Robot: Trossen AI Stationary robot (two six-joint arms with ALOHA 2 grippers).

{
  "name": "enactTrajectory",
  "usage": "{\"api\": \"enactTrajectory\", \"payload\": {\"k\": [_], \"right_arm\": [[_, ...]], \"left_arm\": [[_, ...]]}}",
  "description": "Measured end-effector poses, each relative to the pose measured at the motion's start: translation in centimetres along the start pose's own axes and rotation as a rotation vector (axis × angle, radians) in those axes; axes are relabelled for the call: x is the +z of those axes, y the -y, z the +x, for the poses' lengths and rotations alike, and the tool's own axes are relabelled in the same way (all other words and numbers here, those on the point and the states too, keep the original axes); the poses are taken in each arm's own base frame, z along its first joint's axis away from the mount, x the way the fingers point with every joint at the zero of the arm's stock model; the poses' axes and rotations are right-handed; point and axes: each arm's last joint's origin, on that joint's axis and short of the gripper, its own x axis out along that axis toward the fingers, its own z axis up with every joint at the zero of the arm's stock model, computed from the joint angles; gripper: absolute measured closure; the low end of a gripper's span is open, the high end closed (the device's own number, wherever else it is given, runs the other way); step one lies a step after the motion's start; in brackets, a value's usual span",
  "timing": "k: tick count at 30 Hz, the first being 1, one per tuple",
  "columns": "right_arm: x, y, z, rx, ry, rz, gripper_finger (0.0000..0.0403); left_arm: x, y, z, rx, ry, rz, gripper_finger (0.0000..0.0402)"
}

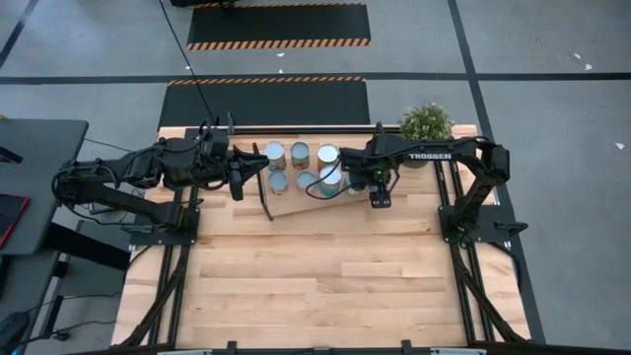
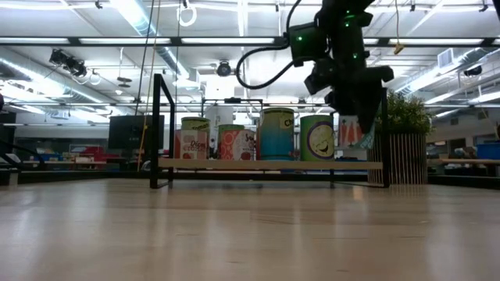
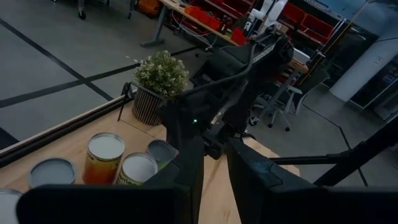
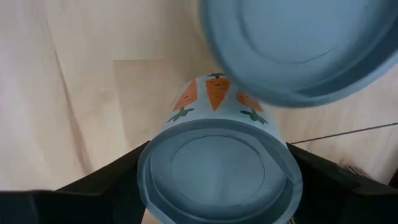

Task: Pick and place cans onto a shelf
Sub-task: Put the canned carrots on the shelf

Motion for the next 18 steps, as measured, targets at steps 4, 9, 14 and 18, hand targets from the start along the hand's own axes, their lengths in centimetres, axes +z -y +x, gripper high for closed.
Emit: {"api": "enactTrajectory", "payload": {"k": [4, 9, 14, 18], "right_arm": [[0.1, 0.7, 0.3, -0.009, 0.031, 0.013, 0.0089], [0.4, 1.6, 0.3, -0.020, 0.080, 0.040, 0.0089], [0.4, 2.2, 0.3, -0.023, 0.099, 0.036, 0.0089], [0.3, 2.7, 0.4, -0.018, 0.106, 0.031, 0.0089]], "left_arm": [[0.0, 0.0, 0.0, 0.000, 0.000, 0.000, 0.0324], [0.0, 0.0, 0.0, 0.000, 0.000, 0.000, 0.0324], [0.0, 0.0, 0.0, 0.000, 0.000, -0.001, 0.0324], [0.0, 0.0, 0.0, 0.000, 0.000, -0.002, 0.0324]]}}
